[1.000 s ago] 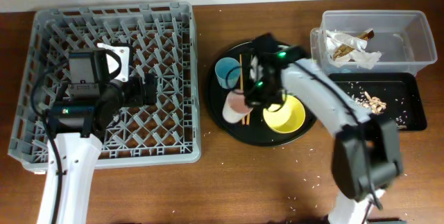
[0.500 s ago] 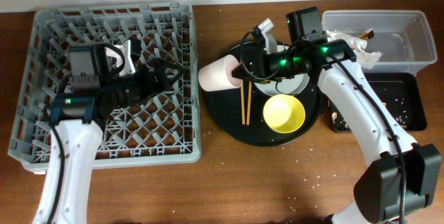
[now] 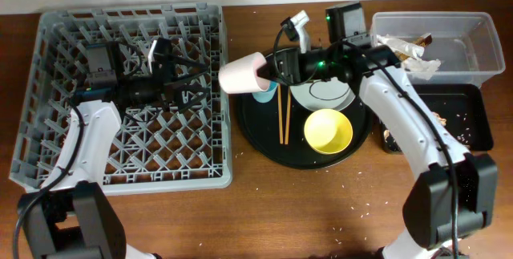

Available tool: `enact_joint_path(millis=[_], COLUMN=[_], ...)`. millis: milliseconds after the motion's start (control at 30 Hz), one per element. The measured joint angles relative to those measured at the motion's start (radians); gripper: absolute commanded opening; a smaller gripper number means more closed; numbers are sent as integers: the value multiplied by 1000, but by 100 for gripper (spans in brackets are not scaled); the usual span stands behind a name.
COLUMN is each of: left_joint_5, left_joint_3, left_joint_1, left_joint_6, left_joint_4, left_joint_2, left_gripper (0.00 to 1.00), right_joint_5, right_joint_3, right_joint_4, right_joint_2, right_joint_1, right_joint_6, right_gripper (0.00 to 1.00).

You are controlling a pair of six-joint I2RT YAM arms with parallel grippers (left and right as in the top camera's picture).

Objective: Sort waste into correct bins and load items into the dishwasher rack
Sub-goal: 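Hand the pink cup from the right gripper to the left gripper, then place the pink cup upside down in the rack with left gripper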

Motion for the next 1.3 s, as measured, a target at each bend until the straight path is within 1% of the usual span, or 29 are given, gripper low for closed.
enact_joint_path(millis=[167,333,400,433,500,567,633,667,700,733,767,867,900,967,1033,1100,1167,1200,1233,1267,1300], left_joint_5=[28,47,47,47,44,40,44,45,45,44,43,44,43,43,43,43,31,-5,-40,-81,-161], left_joint_3=[0,1,1,1,1,1,1,1,1,1,1,1,1,1,1,1,1,1,1,1,4], left_joint_1=[0,2,3,3,3,4,8,12,14,14,13,0,0,0,7,32,72,90,105,112,115], left_joint_6=[-3,-3,-3,-3,-2,-6,-8,-10,-9,-10,-10,-10,-10,-11,-11,-13,-13,-14,-14,-10,6], left_joint_4=[1,0,0,0,0,0,1,2,3,3,3,1,3,40,93,180,242,277,292,290,243], left_joint_2=[2,2,2,2,2,6,7,7,7,7,7,7,7,7,7,5,-16,-43,-94,-137,-193], left_gripper=[99,99,99,97,89,73,66,62,60,59,59,59,58,58,59,59,59,59,59,59,59], right_joint_5=[-26,-5,-2,-2,-3,-2,-3,-3,-2,1,14,41,45,48,48,47,51,56,68,84,102], right_joint_3=[-3,-3,-4,-4,-4,-4,-4,-4,-4,-4,-4,-4,-4,-4,-3,-4,-2,-2,-3,1,1], right_joint_4=[183,247,312,339,352,357,356,354,354,354,354,354,353,343,307,245,175,90,45,-19,-81], right_joint_2=[13,61,92,109,130,132,133,133,133,133,133,134,135,135,134,135,135,135,135,135,135], right_joint_1=[68,153,173,180,185,192,192,192,193,193,194,195,195,194,186,160,117,83,58,33,10], right_joint_6=[77,145,179,200,219,230,238,241,245,245,244,244,246,243,241,225,193,163,143,117,89], right_gripper=[4,4,4,4,4,4,4,7,24,37,48,58,65,70,73,80,82,83,83,84,84])
